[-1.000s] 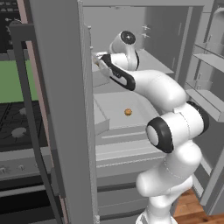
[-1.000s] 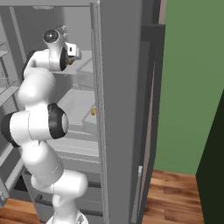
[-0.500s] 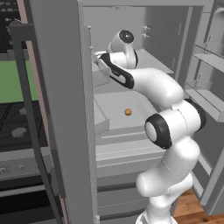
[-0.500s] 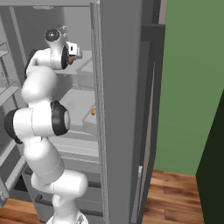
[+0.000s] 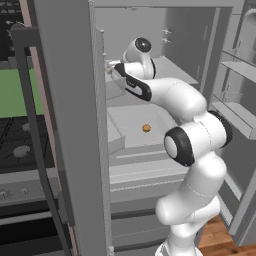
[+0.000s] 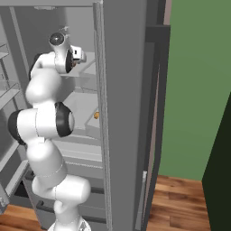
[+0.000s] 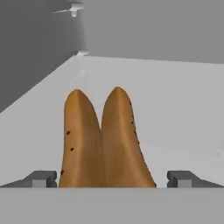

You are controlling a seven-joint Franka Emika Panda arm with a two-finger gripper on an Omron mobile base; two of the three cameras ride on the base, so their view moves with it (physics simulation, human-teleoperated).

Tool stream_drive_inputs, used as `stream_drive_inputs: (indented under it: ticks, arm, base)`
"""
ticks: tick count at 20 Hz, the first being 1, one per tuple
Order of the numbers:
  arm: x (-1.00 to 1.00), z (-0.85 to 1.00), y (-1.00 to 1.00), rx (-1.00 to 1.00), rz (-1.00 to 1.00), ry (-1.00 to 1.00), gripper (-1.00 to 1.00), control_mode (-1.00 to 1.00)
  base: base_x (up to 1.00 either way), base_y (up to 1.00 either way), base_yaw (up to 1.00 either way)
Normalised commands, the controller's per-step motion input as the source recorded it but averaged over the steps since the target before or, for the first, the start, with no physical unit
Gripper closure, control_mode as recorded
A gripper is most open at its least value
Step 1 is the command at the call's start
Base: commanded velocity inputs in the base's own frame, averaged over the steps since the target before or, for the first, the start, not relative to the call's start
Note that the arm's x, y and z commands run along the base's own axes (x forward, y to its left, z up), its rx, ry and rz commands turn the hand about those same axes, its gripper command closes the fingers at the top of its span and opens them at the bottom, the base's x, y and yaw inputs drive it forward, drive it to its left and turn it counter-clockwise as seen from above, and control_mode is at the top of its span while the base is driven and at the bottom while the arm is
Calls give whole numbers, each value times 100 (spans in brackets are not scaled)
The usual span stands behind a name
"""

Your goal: Move the cookie dough ball and hotdog bun from the top shelf to the second highest shelf to make space. Then, place the pitcher from the counter on the cleared top shelf.

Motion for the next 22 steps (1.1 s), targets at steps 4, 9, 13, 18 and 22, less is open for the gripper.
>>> stream_drive_inputs:
  ticks: [4,9,13,18,22]
  arm:
    - [22,-14,0,0,0,0,-100,-100]
    - [22,-12,1,0,0,0,100,-100]
    - [21,-14,7,0,0,2,100,-100]
    - [6,-12,2,0,0,2,100,-100]
    - [-7,-10,0,0,0,0,100,-100]
  base:
    - [0,0,0]
    - [0,0,0]
    - [0,0,0]
    - [0,0,0]
    - [0,0,0]
